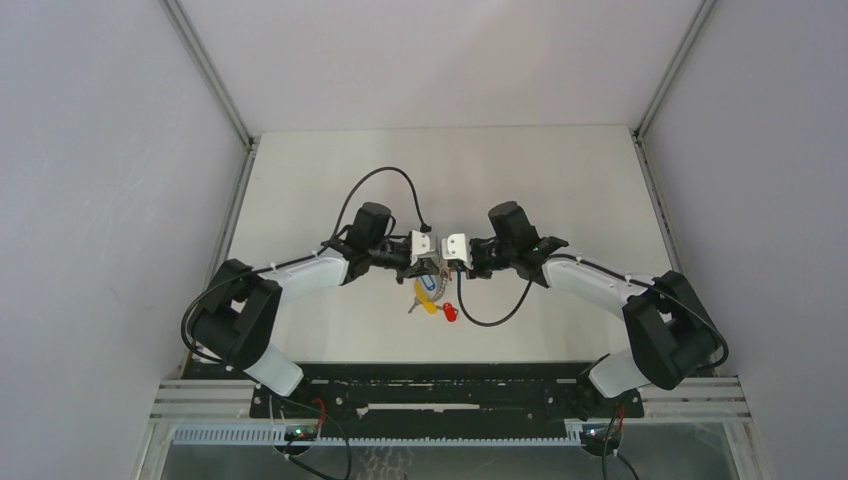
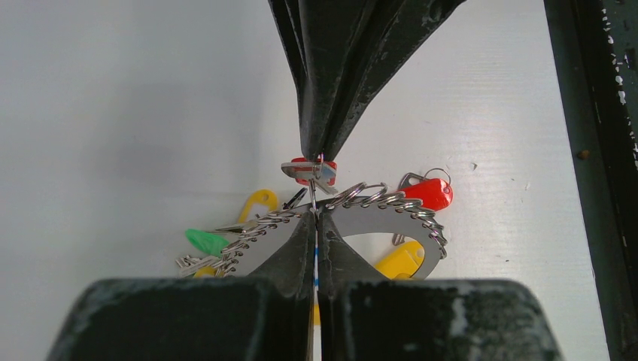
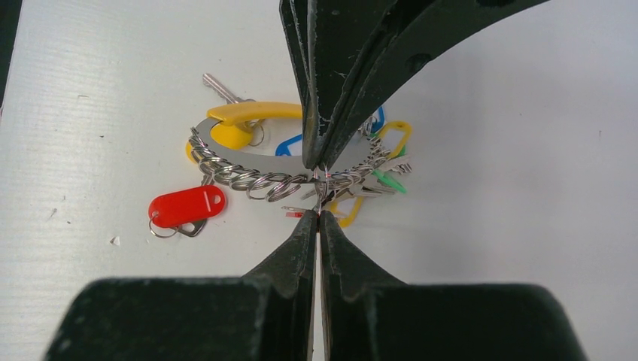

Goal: Put the keys on the keyring

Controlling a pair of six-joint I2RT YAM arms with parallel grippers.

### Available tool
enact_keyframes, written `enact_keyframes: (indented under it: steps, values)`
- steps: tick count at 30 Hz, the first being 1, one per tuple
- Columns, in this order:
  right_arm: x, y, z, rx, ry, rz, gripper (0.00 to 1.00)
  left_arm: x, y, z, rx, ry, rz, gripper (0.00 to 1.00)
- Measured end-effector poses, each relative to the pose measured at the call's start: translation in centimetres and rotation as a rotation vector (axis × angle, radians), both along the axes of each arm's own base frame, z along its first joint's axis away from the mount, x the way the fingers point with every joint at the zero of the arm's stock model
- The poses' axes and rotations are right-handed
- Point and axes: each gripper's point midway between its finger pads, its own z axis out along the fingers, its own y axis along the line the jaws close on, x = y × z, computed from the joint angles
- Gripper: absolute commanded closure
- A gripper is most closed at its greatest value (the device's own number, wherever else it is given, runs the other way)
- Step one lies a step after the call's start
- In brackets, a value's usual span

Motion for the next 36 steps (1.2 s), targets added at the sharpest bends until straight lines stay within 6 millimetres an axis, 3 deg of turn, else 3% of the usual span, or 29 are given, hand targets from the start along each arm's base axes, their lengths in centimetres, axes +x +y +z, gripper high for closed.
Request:
enact_keyframes:
  steps: [36]
  values:
    - [0.3,0.19,-0.39,-0.006,0.03,-0.012,1.0,0.01,0.0,0.0,0.0,0.0,0.0,1.0]
